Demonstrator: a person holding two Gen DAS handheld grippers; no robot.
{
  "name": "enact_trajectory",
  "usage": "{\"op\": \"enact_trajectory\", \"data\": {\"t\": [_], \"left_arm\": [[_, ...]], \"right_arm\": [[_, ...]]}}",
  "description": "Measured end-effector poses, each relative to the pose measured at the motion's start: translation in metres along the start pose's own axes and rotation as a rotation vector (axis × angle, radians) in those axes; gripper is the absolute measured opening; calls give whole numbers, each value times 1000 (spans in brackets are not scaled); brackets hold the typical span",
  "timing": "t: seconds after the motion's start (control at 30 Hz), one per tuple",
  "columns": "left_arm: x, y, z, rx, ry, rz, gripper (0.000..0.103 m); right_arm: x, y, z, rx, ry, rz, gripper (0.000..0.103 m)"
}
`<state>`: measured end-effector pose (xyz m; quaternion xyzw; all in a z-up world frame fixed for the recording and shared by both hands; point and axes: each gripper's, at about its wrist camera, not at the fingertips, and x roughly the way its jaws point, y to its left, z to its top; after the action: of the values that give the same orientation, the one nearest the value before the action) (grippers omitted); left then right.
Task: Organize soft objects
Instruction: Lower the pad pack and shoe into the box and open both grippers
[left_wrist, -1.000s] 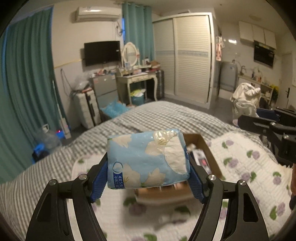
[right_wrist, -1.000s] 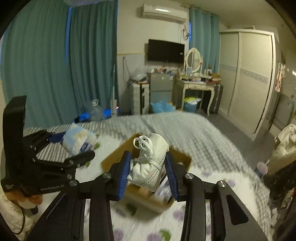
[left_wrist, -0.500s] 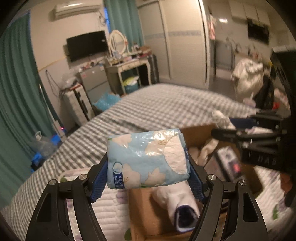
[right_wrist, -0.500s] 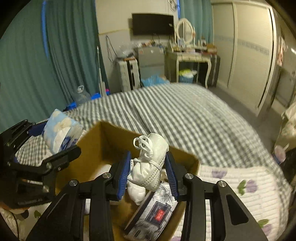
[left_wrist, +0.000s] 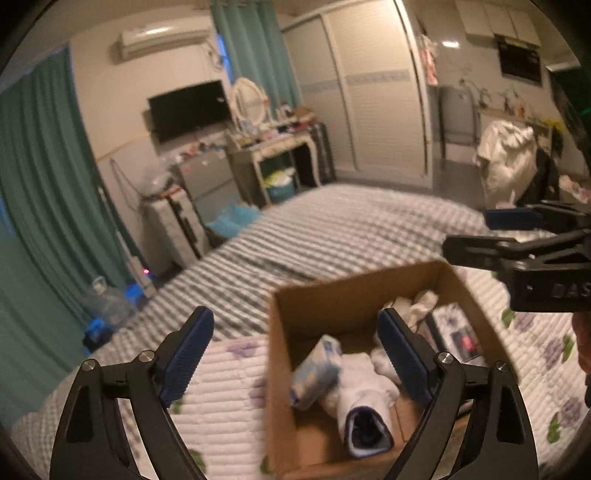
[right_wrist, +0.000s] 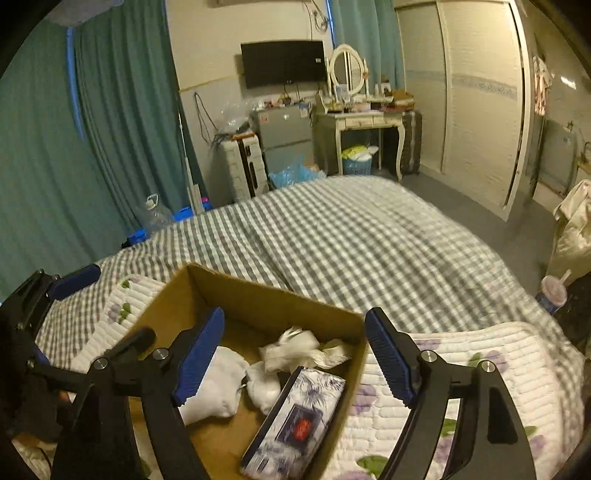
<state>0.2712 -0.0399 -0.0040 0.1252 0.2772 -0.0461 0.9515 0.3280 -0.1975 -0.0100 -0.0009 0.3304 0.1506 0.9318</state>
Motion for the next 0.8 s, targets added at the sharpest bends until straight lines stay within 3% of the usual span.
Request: {"op": "enact_trajectory", "data": {"t": [0.17, 0.33, 0.4, 0.47, 0.63, 0.8], "left_arm": [[-84, 12, 20, -23, -87, 27, 91], [-167, 22, 30, -44, -181, 22, 92], [-198, 25, 27, -47, -213, 26, 100], [-220, 28, 19, -60, -236, 28, 100], [-239, 36, -11, -91, -202, 33, 100], [-230, 38, -59, -91, -163, 72, 100]], "right_arm": [[-88, 18, 16, -42, -75, -28, 79], [-178, 47, 20, -97, -140, -64, 94], [-211, 60, 16, -114, -158, -64, 97], [-239, 71, 5, -128, -166, -64, 99], [-275, 93, -30, -147, -169, -43, 102], [-270, 110, -81, -160, -136, -5, 102]]}}
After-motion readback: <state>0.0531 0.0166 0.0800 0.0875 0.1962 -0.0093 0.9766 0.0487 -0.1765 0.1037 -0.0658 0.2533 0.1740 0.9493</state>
